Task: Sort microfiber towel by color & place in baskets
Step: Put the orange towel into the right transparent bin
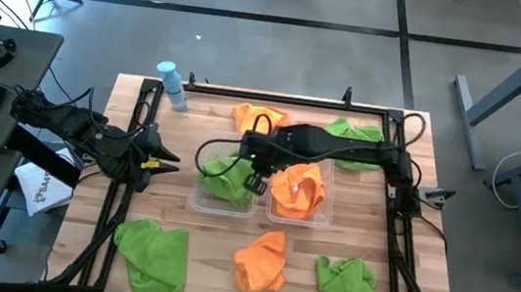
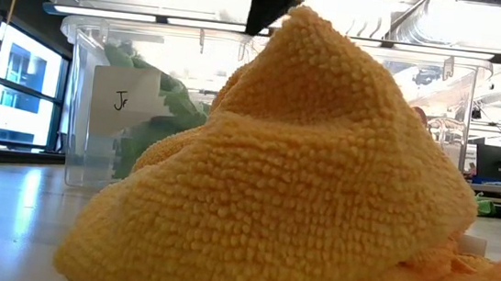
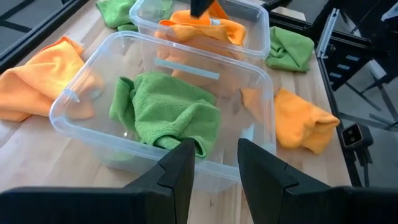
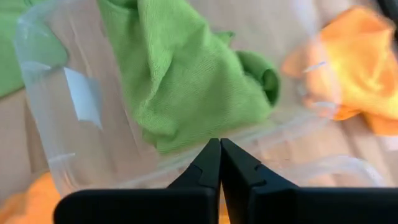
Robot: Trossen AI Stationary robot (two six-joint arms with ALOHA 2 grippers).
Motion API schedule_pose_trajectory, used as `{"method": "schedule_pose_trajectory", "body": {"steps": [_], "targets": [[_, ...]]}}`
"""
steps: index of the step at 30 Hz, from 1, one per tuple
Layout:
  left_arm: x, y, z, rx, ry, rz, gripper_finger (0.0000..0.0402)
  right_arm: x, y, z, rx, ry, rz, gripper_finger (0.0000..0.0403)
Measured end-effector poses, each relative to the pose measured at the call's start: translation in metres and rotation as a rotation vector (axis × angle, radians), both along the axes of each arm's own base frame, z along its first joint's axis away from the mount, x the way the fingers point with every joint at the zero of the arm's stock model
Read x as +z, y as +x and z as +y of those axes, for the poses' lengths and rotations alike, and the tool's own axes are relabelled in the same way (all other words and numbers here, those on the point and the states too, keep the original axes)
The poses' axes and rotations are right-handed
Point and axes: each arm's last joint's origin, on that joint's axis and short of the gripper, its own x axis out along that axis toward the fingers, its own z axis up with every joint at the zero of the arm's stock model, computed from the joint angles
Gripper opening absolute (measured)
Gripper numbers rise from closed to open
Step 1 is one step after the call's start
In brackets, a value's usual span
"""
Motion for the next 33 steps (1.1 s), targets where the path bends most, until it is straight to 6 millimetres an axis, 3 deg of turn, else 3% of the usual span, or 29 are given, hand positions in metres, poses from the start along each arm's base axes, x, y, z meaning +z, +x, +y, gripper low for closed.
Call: {"method": "schedule_pose_trajectory", "body": {"steps": [8,14,28,33], "targets": [[0.0,0.005,-0.001,0.042,0.011,-0.008,0.011,0.03,-0.033,-0.001,-0.035,-0.12,0.006,0.0001],[-0.003,0.013,-0.003,0.067,0.003,0.016,0.011,0.02,-0.067,-0.006,-0.059,-0.17,0.043,0.0001],[-0.005,0.033,-0.003,0.195,0.087,-0.012,0.011,-0.008,-0.211,-0.054,-0.263,-0.122,-0.29,0.0],[-0.002,0.046,0.007,0.26,0.107,-0.058,0.011,-0.024,-0.246,-0.069,-0.352,-0.159,-0.339,0.0]]}}
